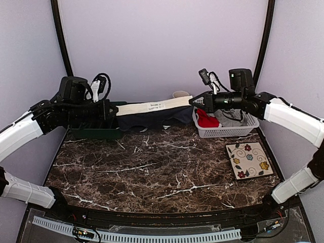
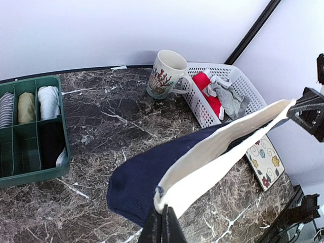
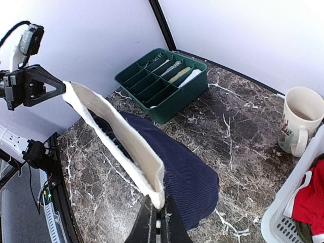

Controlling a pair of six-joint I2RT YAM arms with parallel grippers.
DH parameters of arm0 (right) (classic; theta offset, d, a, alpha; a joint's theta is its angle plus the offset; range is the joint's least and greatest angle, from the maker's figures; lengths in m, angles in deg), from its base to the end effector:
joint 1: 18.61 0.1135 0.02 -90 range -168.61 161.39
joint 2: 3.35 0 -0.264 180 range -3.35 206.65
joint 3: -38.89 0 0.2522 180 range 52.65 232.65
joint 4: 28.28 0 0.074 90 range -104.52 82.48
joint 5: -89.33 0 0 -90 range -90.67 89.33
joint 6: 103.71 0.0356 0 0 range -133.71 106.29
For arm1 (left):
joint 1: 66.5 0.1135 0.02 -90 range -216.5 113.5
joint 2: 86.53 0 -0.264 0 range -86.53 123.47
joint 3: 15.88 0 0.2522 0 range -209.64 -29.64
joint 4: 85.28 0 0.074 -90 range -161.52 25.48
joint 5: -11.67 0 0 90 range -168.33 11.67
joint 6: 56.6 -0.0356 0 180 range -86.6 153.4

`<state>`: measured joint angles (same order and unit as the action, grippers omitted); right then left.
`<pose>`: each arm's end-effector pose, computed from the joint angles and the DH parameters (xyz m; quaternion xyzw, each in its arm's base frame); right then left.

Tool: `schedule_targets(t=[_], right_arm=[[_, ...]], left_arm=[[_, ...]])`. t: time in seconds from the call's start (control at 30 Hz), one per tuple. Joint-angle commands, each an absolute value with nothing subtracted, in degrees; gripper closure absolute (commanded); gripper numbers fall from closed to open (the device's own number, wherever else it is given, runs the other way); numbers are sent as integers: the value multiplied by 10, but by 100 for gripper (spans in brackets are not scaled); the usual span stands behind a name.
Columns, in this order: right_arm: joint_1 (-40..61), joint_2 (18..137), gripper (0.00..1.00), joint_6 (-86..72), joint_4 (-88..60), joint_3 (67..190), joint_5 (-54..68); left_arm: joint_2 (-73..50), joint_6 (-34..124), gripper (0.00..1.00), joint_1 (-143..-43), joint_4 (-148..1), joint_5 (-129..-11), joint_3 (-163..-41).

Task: Roll the underwear
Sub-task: Pick up the underwear from the center of the board, then flatten out the underwear at the center of the board.

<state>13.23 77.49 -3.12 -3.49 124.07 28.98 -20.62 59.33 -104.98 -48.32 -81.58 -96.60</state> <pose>0.2692 0.1879 0.3566 -0.2898 0.7535 0.3954 0.4379 0.2029 -0.1587 0.3777 0.0749 0.8262 -0.2774 0.4846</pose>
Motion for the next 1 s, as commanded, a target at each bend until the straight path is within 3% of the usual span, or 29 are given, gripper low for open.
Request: schedule_targets(t=[0.0, 0.33, 0.47, 0.53, 0.57, 0.63, 0.7, 0.8, 0.97], right_arm=[[149, 749, 100, -41, -48, 1227, 317], [233, 630, 100, 24, -69, 1074, 309], [233, 692, 100, 24, -79, 1035, 305], [233, 741, 100, 38, -83, 1041, 178], [232, 769, 97, 37, -83, 1049, 155], [230, 825, 75, 35, -68, 1077, 98], [227, 871, 52, 30, -27, 1113, 75], [227, 906, 42, 22, 34, 1154, 54], [230, 864, 38, 18, 32, 1137, 127]], left_arm=[[-251, 558, 100, -1048, -427, -786, -965], [-381, 620, 100, -1048, -422, -670, -855], [-332, 647, 100, -1048, -445, -746, -806], [-287, 651, 100, -1044, -455, -799, -800], [-261, 645, 100, -1040, -471, -810, -797], [-203, 630, 99, -1027, -508, -819, -798], [-136, 603, 70, -1021, -509, -817, -816], [-60, 598, 37, -1021, -421, -855, -867], [-143, 589, 30, -1021, -440, -834, -811]])
